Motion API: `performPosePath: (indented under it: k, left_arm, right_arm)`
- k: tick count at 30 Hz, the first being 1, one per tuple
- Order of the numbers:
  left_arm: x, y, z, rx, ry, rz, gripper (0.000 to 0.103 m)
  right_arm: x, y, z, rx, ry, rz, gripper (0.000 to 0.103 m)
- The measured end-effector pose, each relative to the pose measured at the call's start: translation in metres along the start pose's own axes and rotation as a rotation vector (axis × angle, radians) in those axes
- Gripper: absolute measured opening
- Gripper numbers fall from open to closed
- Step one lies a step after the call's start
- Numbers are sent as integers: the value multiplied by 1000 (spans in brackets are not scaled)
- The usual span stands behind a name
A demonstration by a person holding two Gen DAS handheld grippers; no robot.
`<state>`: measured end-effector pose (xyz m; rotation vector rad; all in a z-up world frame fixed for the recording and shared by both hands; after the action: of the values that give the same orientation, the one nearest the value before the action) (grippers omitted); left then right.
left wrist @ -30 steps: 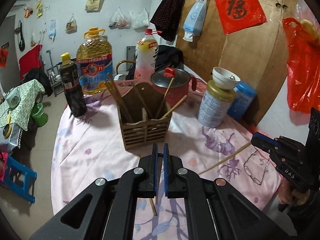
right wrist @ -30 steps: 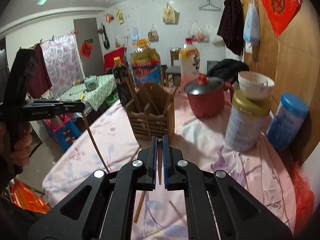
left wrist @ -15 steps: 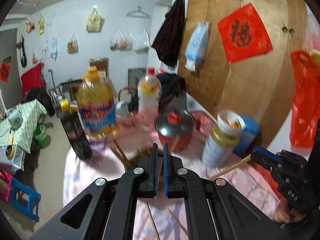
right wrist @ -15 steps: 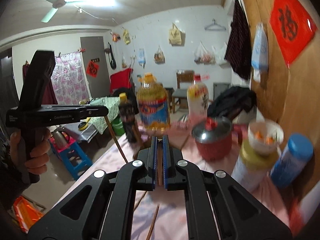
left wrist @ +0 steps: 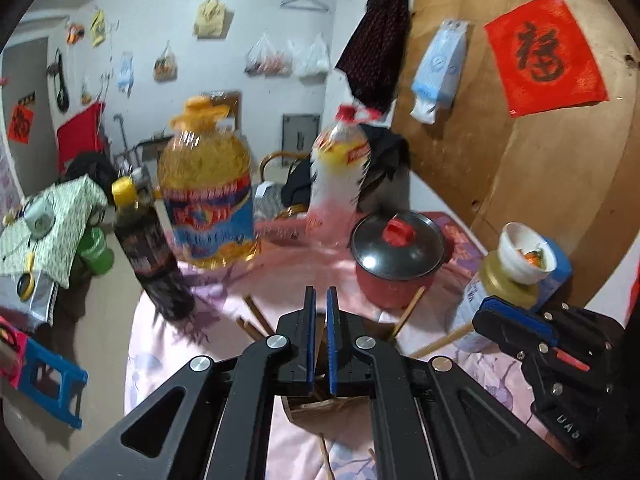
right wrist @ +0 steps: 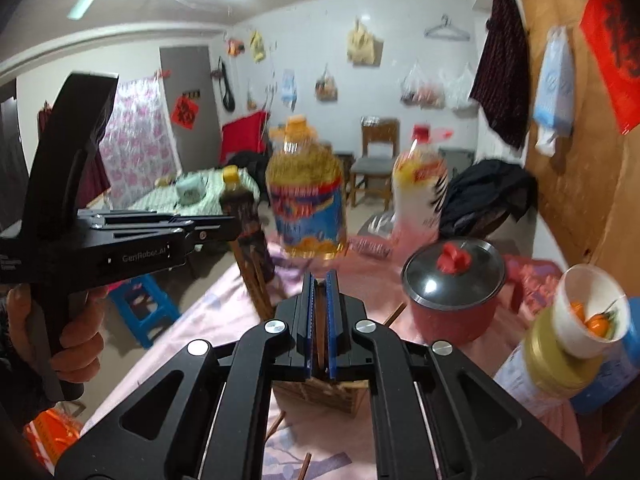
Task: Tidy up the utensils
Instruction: 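Open both tools to drop the chopsticks into the holder and withdraw, then move both open tools over the last two loose chopsticks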
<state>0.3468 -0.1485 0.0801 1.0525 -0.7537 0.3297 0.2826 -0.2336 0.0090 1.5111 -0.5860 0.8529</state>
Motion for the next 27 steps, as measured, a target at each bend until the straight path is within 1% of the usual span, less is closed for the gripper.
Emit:
performPosePath:
  k: [1,2,4,7,9,11,12,16,19,21,23,27]
  left_arm:
    - [-2,-3,-3,-2,6,-5,10]
    - [-4,-5,-7,2,16,-6,20]
    - [-6,-6,-17,27,34,2,31]
    - [-11,0,-33,55,61,9,32]
    - [-16,5,-43,67,86,8,35]
    - [-25,13,-53,85,105,9,40]
    - [-31,17,-58,96,111,8,41]
    - [-56,26,-70,109,131,-27,46]
    - [-82,28,-74,116,125,-65,48]
    - [-104,27,-76,118,120,-97,49]
    - [-123,24,-77,124,114,-124,49]
    - [-181,15,-78,129,92,-220,49]
  right_arm:
    - [-1,-2,-2,5,7,-4,11]
    - [-1,-2,-4,6,15,-2,11]
    - [2,1,-7,-4,30,9,12]
    - [3,8,-8,0,30,25,15]
    - [-1,16,-8,-7,25,33,22]
    - [-4,24,-5,-18,12,40,28]
    - [-6,27,-4,-19,3,44,30]
    - [-24,47,-2,-43,-26,33,34]
    - [-48,63,-2,-72,-51,13,37]
    - [-69,72,-5,-86,-70,-14,39]
    - [-94,76,-9,-99,-84,-59,39]
    - [-138,84,-19,-108,-110,-133,39]
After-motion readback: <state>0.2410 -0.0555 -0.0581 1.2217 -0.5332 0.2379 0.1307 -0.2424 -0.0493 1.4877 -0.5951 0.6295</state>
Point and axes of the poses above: each gripper's, at about its wrist camera, not at the fingertips, and y roughly against the way its jaws point, z to its right, x to its top, the point moved 9 cm from there along -y, roughly the way its jaws point, and after that the axes turned 14 degrees about y, right-handed, at the moved point
